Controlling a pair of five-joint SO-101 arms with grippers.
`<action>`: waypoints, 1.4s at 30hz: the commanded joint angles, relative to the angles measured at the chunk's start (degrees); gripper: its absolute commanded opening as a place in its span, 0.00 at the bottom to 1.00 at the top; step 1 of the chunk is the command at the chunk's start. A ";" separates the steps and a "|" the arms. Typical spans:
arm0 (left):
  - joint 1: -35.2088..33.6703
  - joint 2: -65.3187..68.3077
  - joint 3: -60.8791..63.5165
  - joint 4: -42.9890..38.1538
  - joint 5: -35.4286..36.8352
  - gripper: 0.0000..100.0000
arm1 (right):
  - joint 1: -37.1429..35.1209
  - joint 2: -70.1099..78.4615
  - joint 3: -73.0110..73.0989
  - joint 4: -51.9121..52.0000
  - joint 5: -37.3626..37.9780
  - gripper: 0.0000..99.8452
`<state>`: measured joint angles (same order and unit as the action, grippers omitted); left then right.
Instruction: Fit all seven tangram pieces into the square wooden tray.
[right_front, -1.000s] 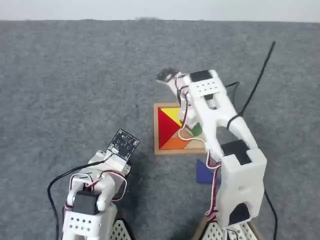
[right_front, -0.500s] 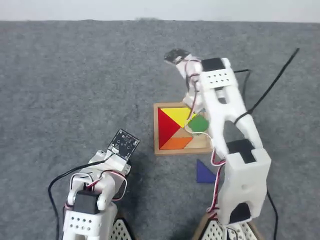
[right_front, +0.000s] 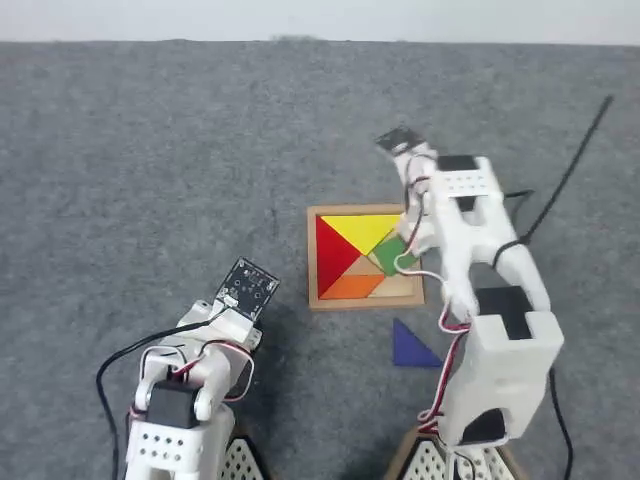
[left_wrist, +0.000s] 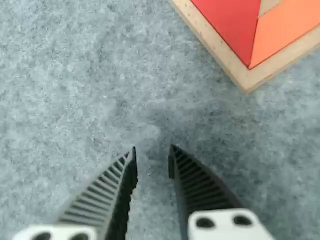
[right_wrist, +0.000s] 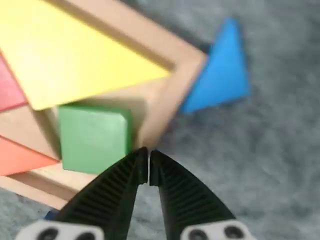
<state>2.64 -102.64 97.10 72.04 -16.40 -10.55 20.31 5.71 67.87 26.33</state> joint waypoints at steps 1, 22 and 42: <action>-0.35 -0.62 -0.66 -0.09 -0.53 0.10 | -3.82 -2.42 0.09 -1.36 0.79 0.01; -0.35 -0.62 -0.66 -0.09 -0.53 0.10 | -1.01 -14.73 -5.63 0.84 -5.01 0.01; -0.35 -0.62 -0.66 -0.09 -0.53 0.10 | 2.42 18.07 -34.02 5.76 -6.33 0.20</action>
<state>2.64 -102.64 97.10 72.04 -16.40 -9.32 38.07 -21.71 70.86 20.53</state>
